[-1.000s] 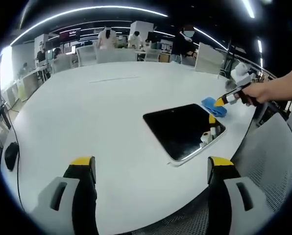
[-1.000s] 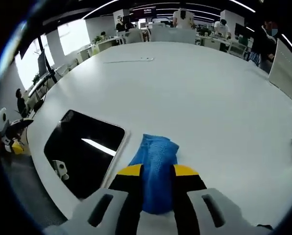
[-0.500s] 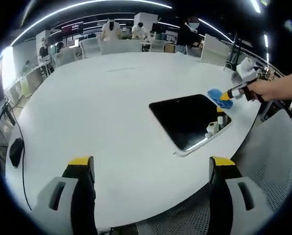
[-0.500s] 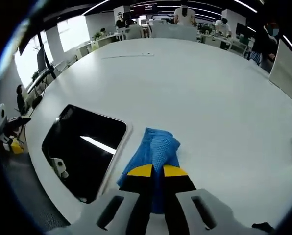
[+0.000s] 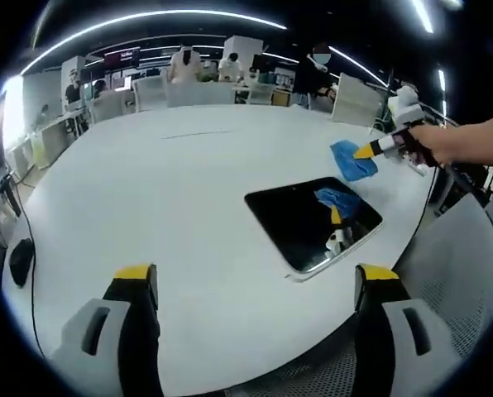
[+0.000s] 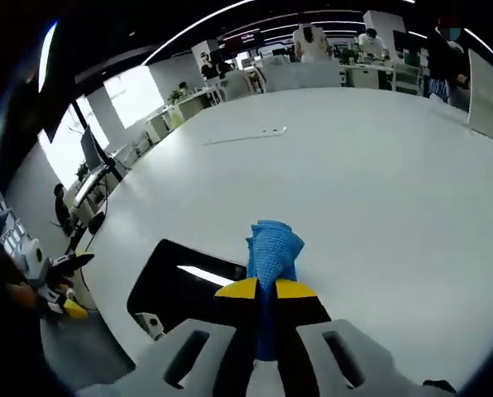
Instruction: Wipe the mirror surface with the cleaning cloth until all visible marks leave the cleaned area.
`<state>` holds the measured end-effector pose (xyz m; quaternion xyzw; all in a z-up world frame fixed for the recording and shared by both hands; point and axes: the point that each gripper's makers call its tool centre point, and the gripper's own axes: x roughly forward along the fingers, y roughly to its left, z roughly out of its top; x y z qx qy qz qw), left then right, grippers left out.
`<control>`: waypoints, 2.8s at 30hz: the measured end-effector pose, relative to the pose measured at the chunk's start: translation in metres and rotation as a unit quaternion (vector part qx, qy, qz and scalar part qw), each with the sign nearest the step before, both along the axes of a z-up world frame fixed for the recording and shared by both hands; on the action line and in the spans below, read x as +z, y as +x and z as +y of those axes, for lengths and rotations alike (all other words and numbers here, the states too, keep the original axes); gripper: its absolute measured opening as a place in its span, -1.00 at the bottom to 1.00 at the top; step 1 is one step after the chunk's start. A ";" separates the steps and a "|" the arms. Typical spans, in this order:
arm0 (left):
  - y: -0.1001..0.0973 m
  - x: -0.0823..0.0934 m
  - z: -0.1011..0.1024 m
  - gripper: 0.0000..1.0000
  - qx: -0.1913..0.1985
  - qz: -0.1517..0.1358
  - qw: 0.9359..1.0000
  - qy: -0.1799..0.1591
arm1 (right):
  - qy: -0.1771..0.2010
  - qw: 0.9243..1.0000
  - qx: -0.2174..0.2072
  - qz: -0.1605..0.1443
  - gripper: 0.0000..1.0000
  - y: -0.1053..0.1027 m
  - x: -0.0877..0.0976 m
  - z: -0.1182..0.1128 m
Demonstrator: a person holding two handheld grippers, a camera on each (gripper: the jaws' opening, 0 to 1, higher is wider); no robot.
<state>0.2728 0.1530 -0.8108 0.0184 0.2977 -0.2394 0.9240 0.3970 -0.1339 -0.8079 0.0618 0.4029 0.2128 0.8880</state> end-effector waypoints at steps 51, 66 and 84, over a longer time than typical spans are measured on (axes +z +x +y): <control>0.000 0.003 -0.008 0.98 0.007 -0.006 0.999 -0.045 | -0.077 0.995 -0.014 0.062 -0.99 -0.008 -0.057 0.032; -0.001 -0.001 -0.008 0.98 -0.002 -0.002 0.999 -0.032 | -0.083 0.994 0.019 0.061 -0.99 -0.007 -0.058 0.068; -0.003 -0.004 -0.009 0.94 -0.011 0.006 1.000 -0.025 | -0.081 0.994 0.041 0.066 -0.98 0.003 -0.057 0.112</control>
